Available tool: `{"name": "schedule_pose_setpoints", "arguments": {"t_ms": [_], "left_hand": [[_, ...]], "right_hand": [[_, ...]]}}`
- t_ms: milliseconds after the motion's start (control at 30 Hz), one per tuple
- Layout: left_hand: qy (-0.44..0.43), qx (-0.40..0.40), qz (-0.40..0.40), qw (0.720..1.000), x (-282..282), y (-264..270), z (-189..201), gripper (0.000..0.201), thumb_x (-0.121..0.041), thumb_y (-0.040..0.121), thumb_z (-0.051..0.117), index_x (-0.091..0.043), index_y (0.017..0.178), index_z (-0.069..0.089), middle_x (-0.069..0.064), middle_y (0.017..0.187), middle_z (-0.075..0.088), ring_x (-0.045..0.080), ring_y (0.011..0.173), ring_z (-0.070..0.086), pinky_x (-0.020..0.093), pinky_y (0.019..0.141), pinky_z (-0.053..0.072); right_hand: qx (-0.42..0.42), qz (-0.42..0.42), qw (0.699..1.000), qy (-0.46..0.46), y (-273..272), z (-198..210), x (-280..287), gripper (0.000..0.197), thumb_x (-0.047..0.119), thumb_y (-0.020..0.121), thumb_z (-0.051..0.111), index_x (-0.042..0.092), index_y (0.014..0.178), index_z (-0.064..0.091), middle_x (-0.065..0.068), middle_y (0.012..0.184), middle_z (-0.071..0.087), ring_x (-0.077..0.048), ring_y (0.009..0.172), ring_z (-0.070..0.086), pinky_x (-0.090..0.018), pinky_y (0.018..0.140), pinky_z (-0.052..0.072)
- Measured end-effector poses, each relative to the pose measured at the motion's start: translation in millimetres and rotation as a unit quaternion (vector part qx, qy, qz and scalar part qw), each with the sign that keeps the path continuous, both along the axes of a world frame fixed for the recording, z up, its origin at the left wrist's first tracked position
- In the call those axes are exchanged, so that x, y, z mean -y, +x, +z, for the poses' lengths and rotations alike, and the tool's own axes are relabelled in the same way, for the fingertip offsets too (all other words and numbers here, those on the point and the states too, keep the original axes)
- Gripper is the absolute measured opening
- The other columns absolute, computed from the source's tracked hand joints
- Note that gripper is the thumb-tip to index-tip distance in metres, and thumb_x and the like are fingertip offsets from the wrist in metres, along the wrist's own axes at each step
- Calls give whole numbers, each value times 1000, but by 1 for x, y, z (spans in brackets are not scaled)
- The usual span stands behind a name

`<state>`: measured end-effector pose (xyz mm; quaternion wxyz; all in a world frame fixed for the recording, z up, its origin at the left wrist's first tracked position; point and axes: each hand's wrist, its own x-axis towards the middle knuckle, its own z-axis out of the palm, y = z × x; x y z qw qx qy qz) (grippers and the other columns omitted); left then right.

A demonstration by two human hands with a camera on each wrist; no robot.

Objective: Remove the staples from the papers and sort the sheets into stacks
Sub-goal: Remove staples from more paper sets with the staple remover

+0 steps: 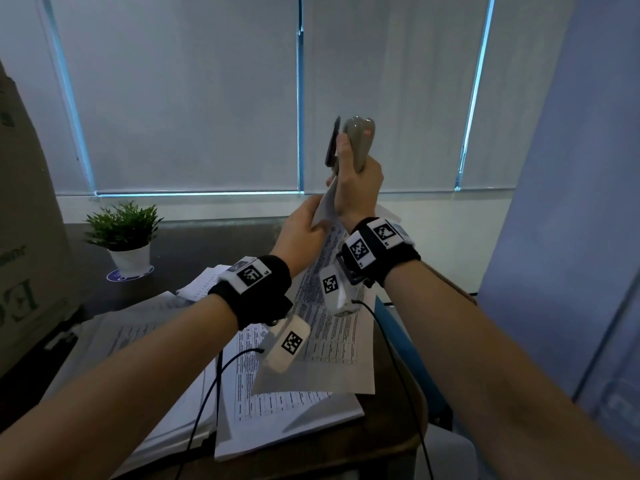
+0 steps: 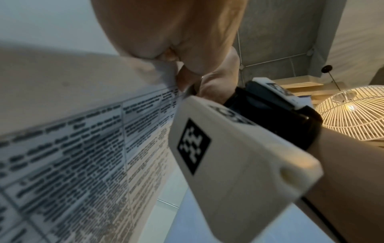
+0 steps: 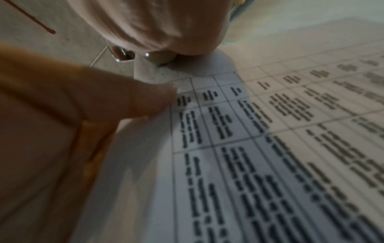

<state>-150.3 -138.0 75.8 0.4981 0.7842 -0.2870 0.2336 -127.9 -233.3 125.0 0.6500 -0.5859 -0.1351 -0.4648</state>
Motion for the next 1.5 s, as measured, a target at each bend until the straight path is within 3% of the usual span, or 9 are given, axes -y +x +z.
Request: {"name": "schedule_pose_setpoints", "arguments": {"t_ms": [233,367,533,667,833,1033,1233,1367,1500], "left_hand": [[-36,-47,-38,998,-15,-3,-6,38,-7,93,50,-16,130,45,3,113,61,14,101,61,31,85,53],[108,-102,-8,989,-40,1,-14,46,-8,90,53,-14,133,37,0,114,57,16,101,58,29,81,49],[18,-185,132,974,-109,36,-45,33,-18,70,56,-9,100,67,15,104,69,29,99,64,45,88,52],[35,-276,235,931,-171,52,-66,24,-5,89,59,1,111,64,22,114,64,20,91,57,28,75,44],[210,-328,340,856,-240,66,-91,37,-14,97,48,6,128,50,20,131,52,35,122,48,37,98,36],[225,-363,401,811,-291,90,-125,34,-7,94,47,7,126,46,26,130,48,39,118,48,43,97,37],[194,-347,222,890,-219,73,-120,54,-11,89,59,-11,139,39,12,133,52,24,118,51,27,92,41],[176,-481,93,854,-165,69,-140,39,-16,89,63,-5,125,51,12,119,51,21,108,50,35,101,41],[243,-490,131,827,-152,77,-157,69,-36,88,63,-3,142,33,14,140,43,26,117,48,35,101,37]], "right_hand": [[19,-15,1000,7,6,-3,-19,34,40,93,59,20,66,57,2,55,57,-18,52,58,-31,52,50],[-20,-10,1000,21,16,-10,-32,31,36,96,60,19,69,58,2,63,60,-16,60,59,-27,59,49],[-96,20,990,105,33,-35,-52,32,41,94,62,18,73,58,2,62,60,-9,53,58,-29,58,54],[-206,91,953,203,50,-76,-66,35,45,94,61,11,87,61,-3,67,61,-5,45,56,-17,44,46],[-375,128,887,237,75,-143,-76,52,51,89,63,4,110,61,-8,97,66,-17,74,62,-23,62,49],[-480,156,829,239,94,-201,-82,59,57,83,65,6,110,56,-10,100,68,-26,85,67,-35,81,55],[-450,218,819,281,103,-234,-80,57,65,73,55,11,89,60,-6,63,61,-20,51,53,-31,57,46],[-455,221,815,283,104,-253,-68,60,69,72,57,9,80,61,-8,63,62,-21,49,50,-32,56,39],[-434,245,802,331,98,-256,-56,45,51,93,57,7,87,62,-7,62,64,-20,57,60,-34,64,50]]}}
